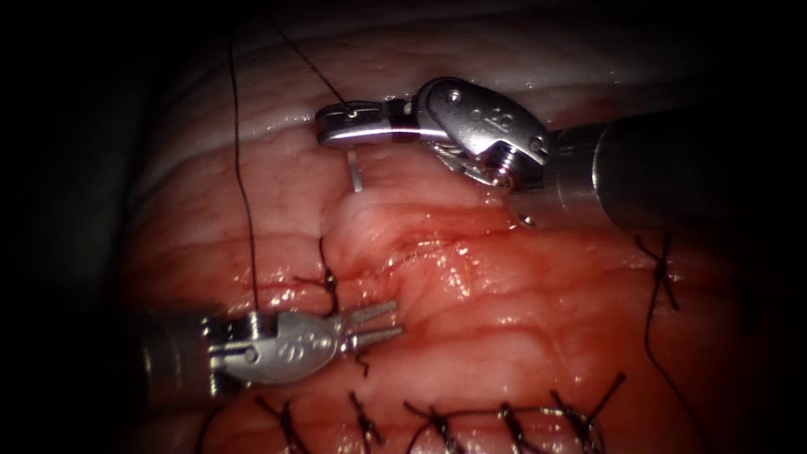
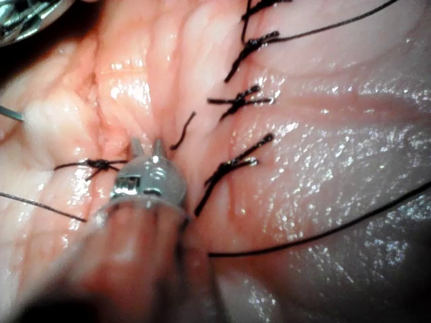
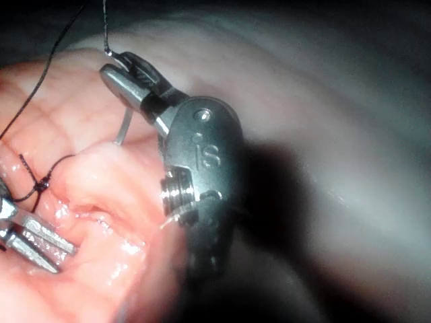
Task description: Wound Closure
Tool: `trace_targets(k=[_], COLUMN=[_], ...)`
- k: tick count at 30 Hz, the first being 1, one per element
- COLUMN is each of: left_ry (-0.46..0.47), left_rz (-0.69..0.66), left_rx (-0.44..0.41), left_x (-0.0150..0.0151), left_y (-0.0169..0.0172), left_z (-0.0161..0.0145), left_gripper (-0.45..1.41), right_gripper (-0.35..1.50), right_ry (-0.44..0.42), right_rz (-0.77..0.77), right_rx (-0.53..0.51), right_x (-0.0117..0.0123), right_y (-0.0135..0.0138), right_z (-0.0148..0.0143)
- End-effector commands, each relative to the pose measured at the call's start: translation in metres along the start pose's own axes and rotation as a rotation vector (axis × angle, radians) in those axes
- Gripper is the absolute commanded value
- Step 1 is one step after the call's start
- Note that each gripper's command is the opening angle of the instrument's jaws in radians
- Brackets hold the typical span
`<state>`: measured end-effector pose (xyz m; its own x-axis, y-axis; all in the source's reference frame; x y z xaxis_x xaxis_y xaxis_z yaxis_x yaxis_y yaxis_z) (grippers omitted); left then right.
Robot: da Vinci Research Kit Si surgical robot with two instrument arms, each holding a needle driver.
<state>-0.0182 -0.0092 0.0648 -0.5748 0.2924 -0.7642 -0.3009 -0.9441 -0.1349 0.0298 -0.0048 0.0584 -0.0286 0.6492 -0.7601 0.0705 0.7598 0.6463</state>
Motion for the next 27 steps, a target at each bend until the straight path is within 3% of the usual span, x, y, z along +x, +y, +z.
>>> trace_targets(k=[1,6,18,22,27], left_ry=[0.002,0.002,0.002,0.002,0.004], left_rz=[-0.001,-0.002,-0.003,-0.003,-0.005], left_rx=[0.0,-0.002,-0.004,-0.004,-0.01], left_x=[0.0,0.0001,0.0001,0.0001,0.0002], left_y=[0.0001,0.0,-0.0001,-0.0002,-0.0004], left_z=[0.0007,0.0006,0.0004,0.0004,0.0002], left_gripper=[-0.01,0.0,0.0,0.0,0.0], right_gripper=[-0.35,-0.35,-0.35,-0.35,-0.35], right_ry=[-0.005,-0.069,-0.079,-0.083,-0.099], right_rz=[0.054,0.147,0.434,0.624,0.755], right_rx=[0.006,0.03,0.112,0.118,0.132], right_x=[-0.0003,-0.0015,-0.003,-0.0034,-0.0044], right_y=[0.0002,-0.0004,-0.0019,-0.0026,-0.0038], right_z=[0.0009,0.0011,0.0015,0.0019,0.0023])
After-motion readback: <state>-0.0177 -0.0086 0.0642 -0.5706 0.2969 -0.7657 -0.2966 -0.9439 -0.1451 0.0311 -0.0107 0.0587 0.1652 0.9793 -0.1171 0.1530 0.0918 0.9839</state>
